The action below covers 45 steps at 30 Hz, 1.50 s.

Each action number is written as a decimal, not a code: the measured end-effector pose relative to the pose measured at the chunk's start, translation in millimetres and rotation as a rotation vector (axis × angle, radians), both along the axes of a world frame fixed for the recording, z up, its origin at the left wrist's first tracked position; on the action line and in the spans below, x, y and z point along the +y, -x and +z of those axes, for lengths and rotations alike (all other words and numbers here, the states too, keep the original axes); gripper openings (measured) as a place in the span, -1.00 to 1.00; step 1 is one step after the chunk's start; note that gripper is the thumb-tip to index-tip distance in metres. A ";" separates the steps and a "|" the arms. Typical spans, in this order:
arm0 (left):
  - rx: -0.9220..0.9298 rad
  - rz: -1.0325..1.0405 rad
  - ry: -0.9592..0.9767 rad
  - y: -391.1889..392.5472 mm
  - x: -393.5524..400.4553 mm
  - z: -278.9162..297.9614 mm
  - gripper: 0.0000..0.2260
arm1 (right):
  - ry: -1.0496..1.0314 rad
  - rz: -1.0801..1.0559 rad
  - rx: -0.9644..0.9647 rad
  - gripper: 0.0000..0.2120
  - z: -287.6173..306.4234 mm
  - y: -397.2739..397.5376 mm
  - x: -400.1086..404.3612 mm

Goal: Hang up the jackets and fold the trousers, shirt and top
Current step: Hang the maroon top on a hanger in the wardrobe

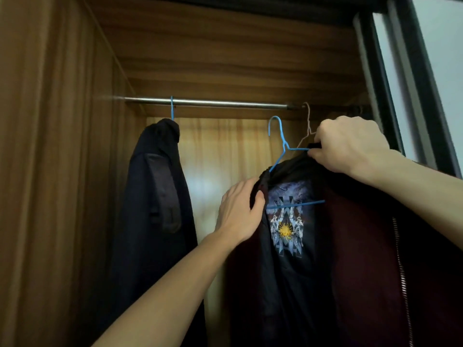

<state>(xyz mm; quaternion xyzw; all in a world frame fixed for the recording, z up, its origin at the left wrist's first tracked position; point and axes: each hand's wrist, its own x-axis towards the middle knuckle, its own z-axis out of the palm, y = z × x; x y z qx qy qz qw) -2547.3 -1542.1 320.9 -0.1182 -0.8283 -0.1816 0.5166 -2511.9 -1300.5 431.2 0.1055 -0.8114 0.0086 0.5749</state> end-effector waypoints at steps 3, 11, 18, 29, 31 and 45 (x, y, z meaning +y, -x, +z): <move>-0.001 -0.053 -0.007 5.7 5.5 5.7 -0.56 | 0.023 0.022 0.010 -0.69 13.9 7.5 -10.7; 0.001 -0.101 0.041 33.8 14.8 30.4 -0.51 | 0.097 0.139 0.022 -0.64 43.7 35.2 -31.3; 0.038 -0.087 -0.010 64.5 3.5 55.4 -0.51 | 0.109 0.211 0.051 -0.67 65.8 63.9 -46.1; 0.038 -0.129 -0.048 94.2 -14.9 105.9 -0.42 | 0.114 0.203 0.129 -0.70 95.7 84.9 -61.8; 0.057 -0.130 -0.030 98.1 -15.9 116.4 -0.41 | 0.118 0.209 0.148 -0.70 103.3 85.9 -65.6; 0.004 -0.042 0.014 105.4 -57.2 150.7 -0.41 | 0.100 0.264 0.035 -0.79 134.0 107.3 -117.9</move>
